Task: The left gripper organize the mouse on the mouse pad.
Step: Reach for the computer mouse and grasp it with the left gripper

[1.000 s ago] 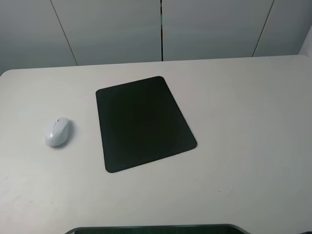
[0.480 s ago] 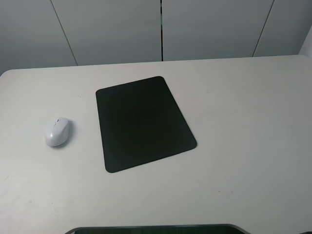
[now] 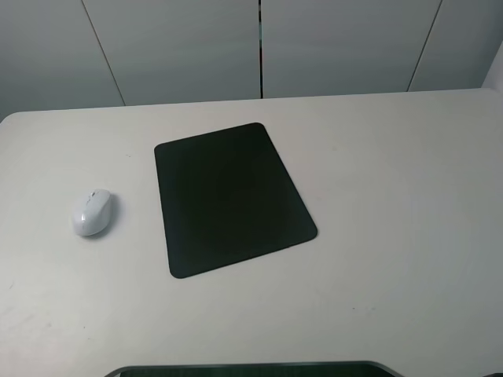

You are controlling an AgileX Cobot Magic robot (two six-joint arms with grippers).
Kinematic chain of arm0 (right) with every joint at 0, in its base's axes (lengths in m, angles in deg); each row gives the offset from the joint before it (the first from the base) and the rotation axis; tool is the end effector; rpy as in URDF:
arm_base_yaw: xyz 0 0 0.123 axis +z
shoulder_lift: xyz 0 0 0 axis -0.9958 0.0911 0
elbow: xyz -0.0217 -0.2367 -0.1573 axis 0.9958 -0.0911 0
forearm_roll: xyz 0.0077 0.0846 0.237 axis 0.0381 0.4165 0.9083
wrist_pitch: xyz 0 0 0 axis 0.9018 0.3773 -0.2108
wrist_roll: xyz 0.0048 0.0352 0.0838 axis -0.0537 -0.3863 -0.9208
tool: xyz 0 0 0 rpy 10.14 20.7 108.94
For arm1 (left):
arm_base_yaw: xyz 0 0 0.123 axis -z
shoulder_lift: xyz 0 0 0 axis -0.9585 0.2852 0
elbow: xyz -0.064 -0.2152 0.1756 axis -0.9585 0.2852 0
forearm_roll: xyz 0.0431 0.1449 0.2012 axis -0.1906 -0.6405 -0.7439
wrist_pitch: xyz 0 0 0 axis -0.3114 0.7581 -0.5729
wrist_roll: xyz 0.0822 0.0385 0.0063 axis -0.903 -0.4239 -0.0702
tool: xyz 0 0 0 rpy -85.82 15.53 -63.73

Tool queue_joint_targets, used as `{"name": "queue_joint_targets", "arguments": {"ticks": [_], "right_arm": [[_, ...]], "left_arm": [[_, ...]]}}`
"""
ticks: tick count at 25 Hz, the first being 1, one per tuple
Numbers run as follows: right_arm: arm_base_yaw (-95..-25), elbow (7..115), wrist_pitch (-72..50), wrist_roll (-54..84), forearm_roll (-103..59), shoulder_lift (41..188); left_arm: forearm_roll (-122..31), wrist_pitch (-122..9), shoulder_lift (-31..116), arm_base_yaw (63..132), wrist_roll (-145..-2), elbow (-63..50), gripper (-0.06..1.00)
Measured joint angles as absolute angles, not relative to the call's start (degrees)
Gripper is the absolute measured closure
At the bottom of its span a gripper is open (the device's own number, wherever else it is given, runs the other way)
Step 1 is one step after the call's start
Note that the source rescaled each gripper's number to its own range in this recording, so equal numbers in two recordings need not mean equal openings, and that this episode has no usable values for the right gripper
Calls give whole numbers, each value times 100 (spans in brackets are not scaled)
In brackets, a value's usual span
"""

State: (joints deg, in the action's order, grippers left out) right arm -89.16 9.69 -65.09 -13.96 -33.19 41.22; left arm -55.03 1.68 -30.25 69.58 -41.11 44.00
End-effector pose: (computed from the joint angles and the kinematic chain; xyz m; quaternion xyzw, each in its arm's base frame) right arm -0.0071 -0.0035 0.2744 0.0813 0.8587 -0.0173 0.5057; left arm -0.0069 -0.0061 0.2789 -0.0138 0.8549 -0.0096 0.5185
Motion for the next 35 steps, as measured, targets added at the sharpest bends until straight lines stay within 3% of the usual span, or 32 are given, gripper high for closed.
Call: {"name": "queue_joint_targets", "arguments": {"ticks": [35], "right_arm": [[-8916,969,-6509,-1396,-3331,4122]], "left_arm": [[-5503,168,-3025,6958,-4111,4400,-3]]}}
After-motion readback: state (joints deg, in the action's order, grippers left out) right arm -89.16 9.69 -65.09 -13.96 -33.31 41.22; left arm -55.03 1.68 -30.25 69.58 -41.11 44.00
